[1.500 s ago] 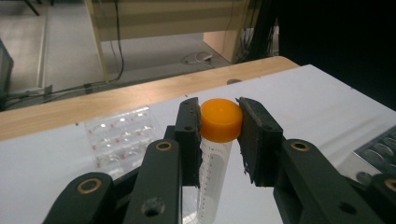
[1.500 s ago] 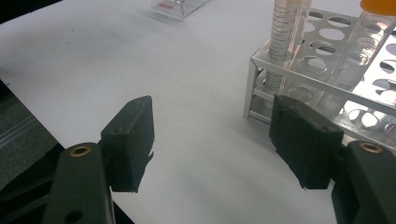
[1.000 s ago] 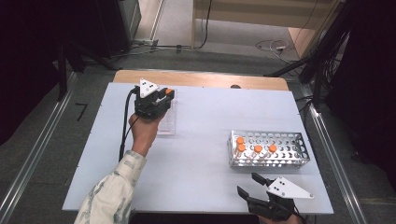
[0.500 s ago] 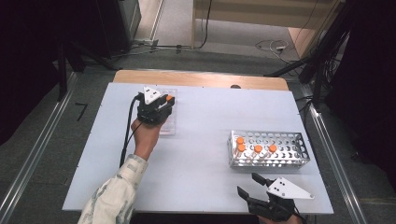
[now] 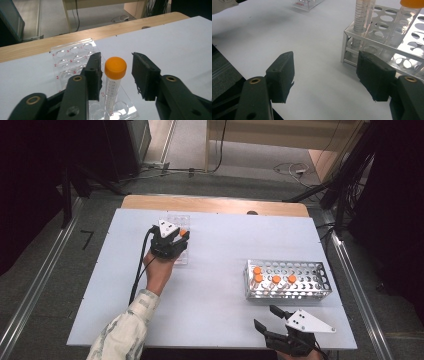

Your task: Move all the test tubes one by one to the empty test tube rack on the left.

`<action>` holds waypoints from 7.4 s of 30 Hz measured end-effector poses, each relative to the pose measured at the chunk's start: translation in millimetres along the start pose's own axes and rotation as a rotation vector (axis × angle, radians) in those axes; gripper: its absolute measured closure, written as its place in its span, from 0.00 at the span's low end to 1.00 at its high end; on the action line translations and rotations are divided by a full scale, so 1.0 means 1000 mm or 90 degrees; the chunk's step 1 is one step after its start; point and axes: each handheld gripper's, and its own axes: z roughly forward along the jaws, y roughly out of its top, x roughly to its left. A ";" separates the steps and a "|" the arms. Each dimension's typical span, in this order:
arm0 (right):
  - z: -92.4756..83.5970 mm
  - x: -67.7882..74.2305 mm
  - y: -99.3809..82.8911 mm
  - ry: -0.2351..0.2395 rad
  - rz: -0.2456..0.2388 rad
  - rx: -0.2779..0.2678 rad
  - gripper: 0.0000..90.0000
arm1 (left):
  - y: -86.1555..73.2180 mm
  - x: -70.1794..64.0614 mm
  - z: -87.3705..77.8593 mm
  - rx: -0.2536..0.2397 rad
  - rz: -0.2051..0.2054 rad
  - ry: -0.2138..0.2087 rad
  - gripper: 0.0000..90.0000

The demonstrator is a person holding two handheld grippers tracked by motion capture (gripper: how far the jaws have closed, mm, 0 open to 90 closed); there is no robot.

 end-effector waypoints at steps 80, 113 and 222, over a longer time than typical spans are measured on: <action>0.000 -0.074 0.032 -0.227 0.043 -0.096 0.80 | -0.051 -0.001 -0.088 -0.038 -0.032 -0.068 0.26; -0.013 -0.015 0.052 -0.092 -0.016 -0.110 0.80 | -0.048 -0.016 -0.093 -0.043 -0.015 -0.113 0.26; 0.060 0.029 0.060 0.069 -0.060 -0.015 0.29 | -0.021 -0.020 -0.083 -0.065 -0.017 -0.149 0.77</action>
